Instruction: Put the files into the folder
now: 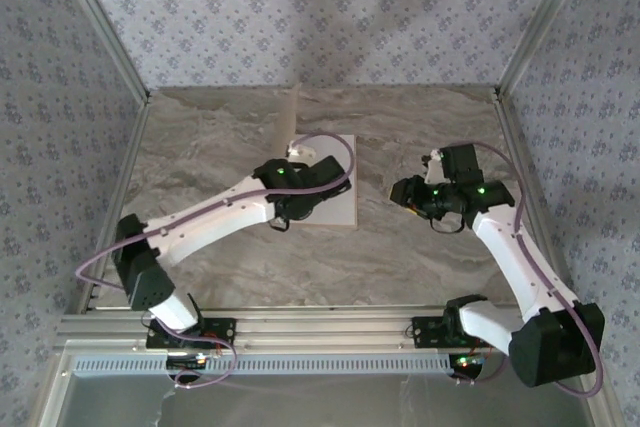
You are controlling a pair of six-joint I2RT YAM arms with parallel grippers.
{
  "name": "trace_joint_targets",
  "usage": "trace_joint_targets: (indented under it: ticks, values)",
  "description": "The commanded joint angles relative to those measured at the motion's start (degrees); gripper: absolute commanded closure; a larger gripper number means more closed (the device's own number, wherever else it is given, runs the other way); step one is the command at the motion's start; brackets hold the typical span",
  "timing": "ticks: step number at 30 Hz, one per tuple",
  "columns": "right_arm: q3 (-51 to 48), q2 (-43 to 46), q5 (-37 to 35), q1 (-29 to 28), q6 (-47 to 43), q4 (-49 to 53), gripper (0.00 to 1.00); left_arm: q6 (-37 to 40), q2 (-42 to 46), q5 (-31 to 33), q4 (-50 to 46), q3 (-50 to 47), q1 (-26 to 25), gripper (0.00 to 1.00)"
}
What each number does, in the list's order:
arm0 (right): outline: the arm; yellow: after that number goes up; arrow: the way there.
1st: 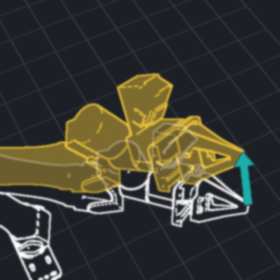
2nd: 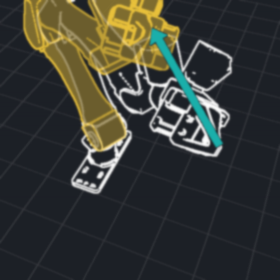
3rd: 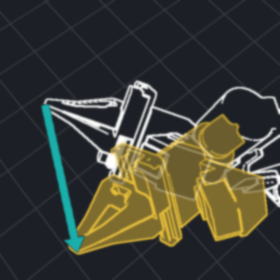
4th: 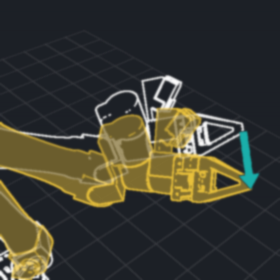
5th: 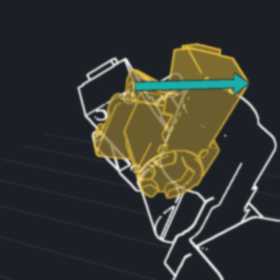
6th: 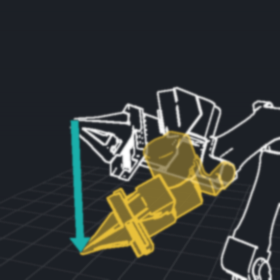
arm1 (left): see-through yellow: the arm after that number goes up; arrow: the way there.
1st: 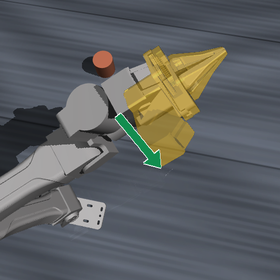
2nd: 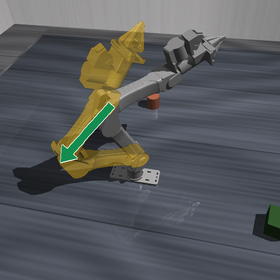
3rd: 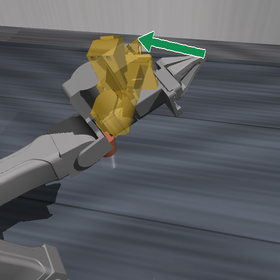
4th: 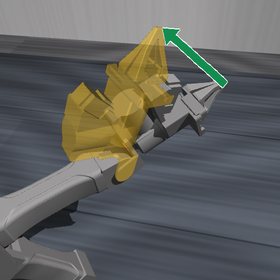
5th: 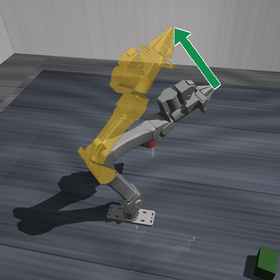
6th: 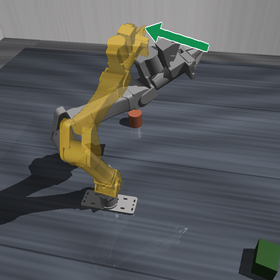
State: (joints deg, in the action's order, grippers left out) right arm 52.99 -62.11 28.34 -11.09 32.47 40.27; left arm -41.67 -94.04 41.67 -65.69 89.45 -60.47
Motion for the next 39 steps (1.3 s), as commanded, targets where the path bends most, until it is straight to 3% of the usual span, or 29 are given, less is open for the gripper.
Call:
trace_joint_targets:
  ticks: [1, 18, 23, 29, 39]
  values:
    - [-0.7, 2.1, 0.2, 1.8, -1.7, 2.7, 0.59, -1.4, -3.9, 0.1, -2.8, 4.2, -1.4, 1.0]
    - [-3.6, 7.0, -0.1, 8.9, -2.1, 4.5, 0.58, -0.2, -25.3, -8.6, -1.6, 22.0, -5.6, 0.89]
    - [-4.3, 7.9, 0.6, 10.6, -2.4, 4.7, 0.58, -0.1, -28.7, -11.9, -0.7, 25.9, -5.7, 0.79]
    - [-4.8, 8.2, 1.0, 11.4, -2.4, 4.3, 0.57, 0.3, -28.9, -14.6, 0.9, 27.0, -5.8, 0.59]
    - [-4.8, 8.1, 1.0, 11.7, -2.1, 3.2, 0.54, 1.5, -24.0, -16.4, 5.9, 24.0, -5.7, 0.46]
